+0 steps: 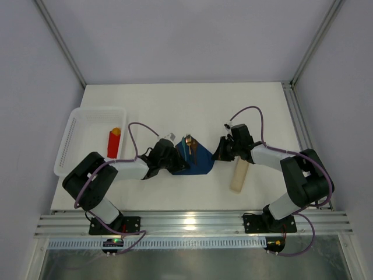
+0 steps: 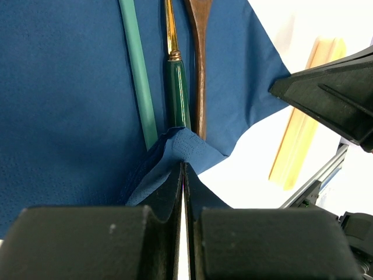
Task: Place the utensils on the paper napkin and roll it up
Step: Roll the napkin at the center of the board.
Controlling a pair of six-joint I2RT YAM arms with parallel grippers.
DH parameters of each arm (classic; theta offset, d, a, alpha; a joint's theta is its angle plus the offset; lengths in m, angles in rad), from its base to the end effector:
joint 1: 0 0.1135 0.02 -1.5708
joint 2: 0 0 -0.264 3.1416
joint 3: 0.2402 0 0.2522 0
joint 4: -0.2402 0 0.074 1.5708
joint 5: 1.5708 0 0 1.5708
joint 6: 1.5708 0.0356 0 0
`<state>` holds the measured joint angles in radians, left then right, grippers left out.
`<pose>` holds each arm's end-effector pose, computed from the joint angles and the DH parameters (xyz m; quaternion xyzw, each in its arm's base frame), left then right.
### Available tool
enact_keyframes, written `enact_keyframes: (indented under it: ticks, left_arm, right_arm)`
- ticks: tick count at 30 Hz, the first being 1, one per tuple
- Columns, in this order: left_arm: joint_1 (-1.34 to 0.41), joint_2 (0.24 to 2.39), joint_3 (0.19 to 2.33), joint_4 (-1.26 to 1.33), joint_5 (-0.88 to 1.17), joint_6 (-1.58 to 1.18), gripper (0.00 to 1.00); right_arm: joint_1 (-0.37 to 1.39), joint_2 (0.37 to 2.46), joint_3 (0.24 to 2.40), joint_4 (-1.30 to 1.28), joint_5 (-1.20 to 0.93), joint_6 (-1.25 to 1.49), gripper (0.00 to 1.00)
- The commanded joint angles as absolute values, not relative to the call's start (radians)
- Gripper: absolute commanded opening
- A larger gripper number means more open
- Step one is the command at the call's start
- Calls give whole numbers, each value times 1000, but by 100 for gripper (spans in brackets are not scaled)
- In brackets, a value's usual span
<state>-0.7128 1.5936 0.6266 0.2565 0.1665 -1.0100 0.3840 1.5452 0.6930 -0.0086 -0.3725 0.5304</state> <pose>0.2210 -0.1988 0.1387 -0.0998 0.9009 -0.3645 0.2133 0.2636 0.1205 0.1513 0.0032 0.9237 0.3066 0.2299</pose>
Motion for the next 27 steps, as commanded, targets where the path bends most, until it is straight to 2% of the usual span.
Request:
enact_keyframes:
  ticks: [1,27]
  left_arm:
    - [-719,1563,635,256,156,-1002,0]
    - [-762,1651,684,327,218,-1042,0]
  right_arm:
    - [382,1513,724,6,-370,537,4]
    - [382,1519,727,6,-367,532,4]
